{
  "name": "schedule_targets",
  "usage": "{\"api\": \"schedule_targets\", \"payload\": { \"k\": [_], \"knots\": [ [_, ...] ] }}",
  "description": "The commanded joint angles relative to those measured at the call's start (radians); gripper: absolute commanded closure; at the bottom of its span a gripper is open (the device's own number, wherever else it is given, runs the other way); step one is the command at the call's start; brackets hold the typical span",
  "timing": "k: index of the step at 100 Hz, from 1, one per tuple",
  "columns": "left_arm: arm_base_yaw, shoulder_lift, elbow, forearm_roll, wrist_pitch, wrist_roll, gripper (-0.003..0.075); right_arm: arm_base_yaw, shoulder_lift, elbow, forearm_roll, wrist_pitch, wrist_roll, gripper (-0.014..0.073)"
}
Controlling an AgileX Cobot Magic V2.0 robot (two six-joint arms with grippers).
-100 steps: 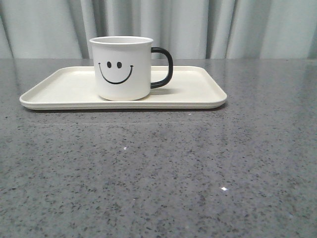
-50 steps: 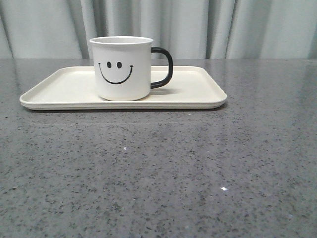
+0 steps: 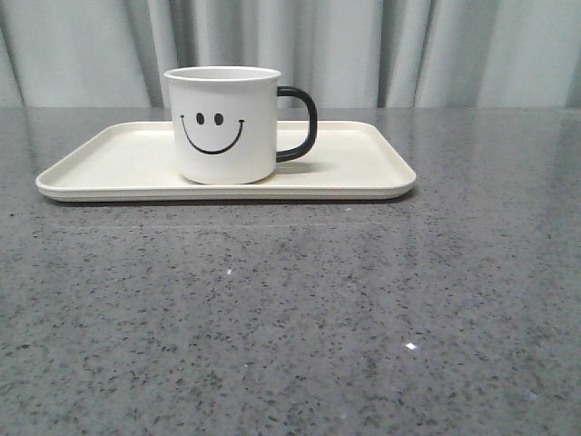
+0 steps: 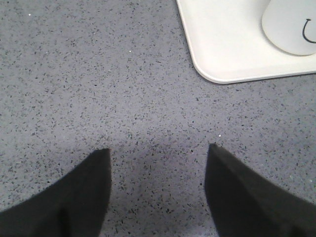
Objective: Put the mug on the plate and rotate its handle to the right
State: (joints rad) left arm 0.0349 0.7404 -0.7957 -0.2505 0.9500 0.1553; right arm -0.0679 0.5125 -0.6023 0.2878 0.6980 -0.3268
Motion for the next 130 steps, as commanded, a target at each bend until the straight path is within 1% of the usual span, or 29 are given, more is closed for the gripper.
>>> {"api": "schedule_targets", "payload": {
  "k": [1,14,19,22,130],
  "knots": [
    [0.001,-0.002,-0.027,-0.022,-0.062,-0.002,0.0457,-0.006,-0.001,-0.027,0.006,-0.074,0.002,0.0416],
    [0.001,-0.002,-0.027,-0.022,-0.062,-0.002,0.0642,-0.006,-0.001,-0.027,0.006,-0.074,0.002,0.0613],
    [0.001,-0.002,-0.027,-0.022,-0.062,-0.002,0.0706,-0.006,-0.001,-0.027,0.006,-0.074,0.002,0.0669],
    [0.001,-0.002,-0.027,-0.022,-0.062,-0.002,0.0740,-0.006,-0.001,-0.027,0.006,-0.074,0.002,0.0659],
    [0.001,-0.002,-0.027,-0.022,-0.062,-0.002,0.0740,-0.006,-0.001,-0.027,0.008,-0.058,0.002,0.0659]
  ]
}}
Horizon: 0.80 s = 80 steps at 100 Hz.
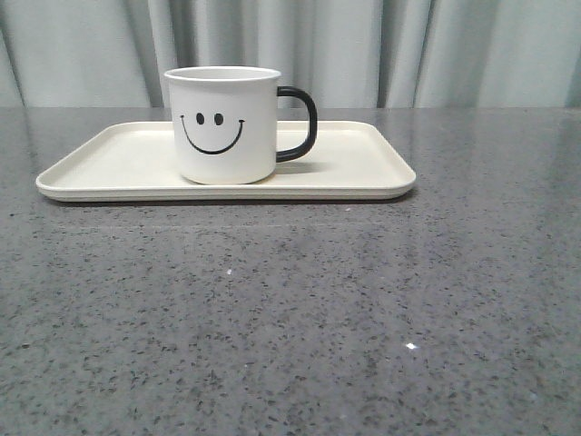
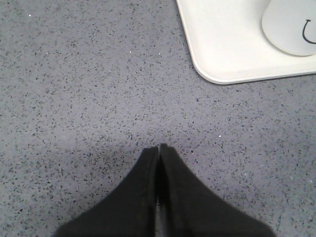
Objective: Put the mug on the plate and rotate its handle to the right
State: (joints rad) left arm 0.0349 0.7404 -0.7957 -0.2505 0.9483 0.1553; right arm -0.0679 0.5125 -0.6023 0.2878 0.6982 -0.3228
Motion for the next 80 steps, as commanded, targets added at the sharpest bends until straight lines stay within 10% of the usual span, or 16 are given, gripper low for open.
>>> {"api": "schedule_targets", "payload": {
  "k": [1,80],
  "knots": [
    [0.001,-0.002,-0.027,-0.022,-0.061,-0.002,0.0740,-0.006,-0.001,-0.027,0.008,-0.058,-0.002,0.0659],
    [-0.001,-0.344,0.497,0.049,-0.767,-0.058,0.0740,-0.006,-0.001,-0.027,0.008,-0.058,-0.002,0.0659]
  ]
}}
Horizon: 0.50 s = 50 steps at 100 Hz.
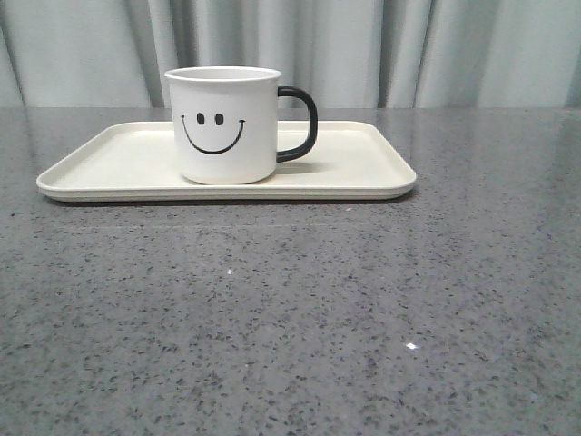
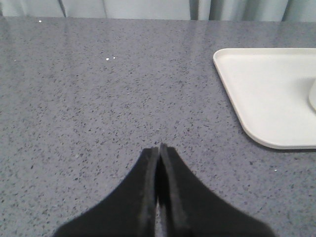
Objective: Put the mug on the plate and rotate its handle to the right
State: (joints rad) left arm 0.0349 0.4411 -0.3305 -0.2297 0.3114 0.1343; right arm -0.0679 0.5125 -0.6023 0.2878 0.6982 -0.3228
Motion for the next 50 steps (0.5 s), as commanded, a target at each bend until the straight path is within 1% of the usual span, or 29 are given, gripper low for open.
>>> {"api": "schedule_targets", "payload": {
  "k": [1,17,50],
  "knots": [
    [-0.001,-0.049,0.037,0.033,-0.133,-0.046,0.0740,-0.006,-0.001,-0.027,0.008,-0.058,-0.002,0.0659],
    [-0.001,-0.145,0.135,0.130,-0.163,-0.134,0.0740,-0.006,-0.001,-0.027,0.008,-0.058,-0.002,0.0659],
    [-0.001,-0.321,0.254,0.147,-0.186,-0.134,0.0740,-0.006,-0.001,-0.027,0.008,-0.058,-0.002,0.0659]
  ]
}}
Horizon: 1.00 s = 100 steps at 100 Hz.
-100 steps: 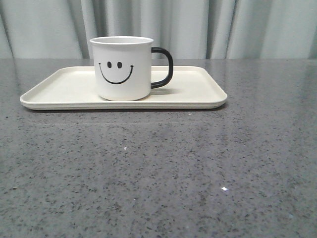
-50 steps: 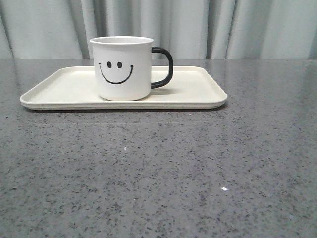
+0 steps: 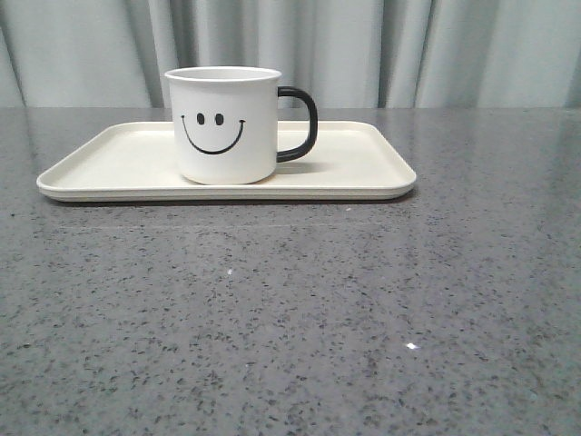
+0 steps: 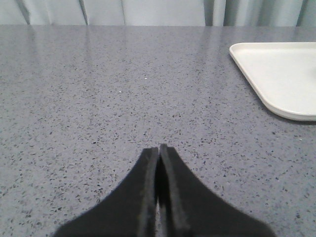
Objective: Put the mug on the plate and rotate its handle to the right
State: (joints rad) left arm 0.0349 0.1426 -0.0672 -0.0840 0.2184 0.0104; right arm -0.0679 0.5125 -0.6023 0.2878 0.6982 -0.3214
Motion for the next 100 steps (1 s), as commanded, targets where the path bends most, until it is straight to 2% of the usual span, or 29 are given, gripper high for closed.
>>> {"api": "schedule_targets", "payload": {
  "k": [1,57,100],
  "knots": [
    [-0.001,-0.026,-0.006,0.002,-0.093,-0.010,0.0740,-0.006,-0.001,-0.027,0.008,-0.058,-0.004,0.0659],
    [-0.001,-0.177,0.041,0.006,-0.095,-0.010,0.0740,-0.006,-0.001,-0.027,0.008,-0.058,-0.004,0.0659],
    [-0.043,-0.177,0.078,0.014,-0.157,-0.020,0.0740,-0.006,-0.001,-0.027,0.008,-0.058,-0.004,0.0659]
  ]
}}
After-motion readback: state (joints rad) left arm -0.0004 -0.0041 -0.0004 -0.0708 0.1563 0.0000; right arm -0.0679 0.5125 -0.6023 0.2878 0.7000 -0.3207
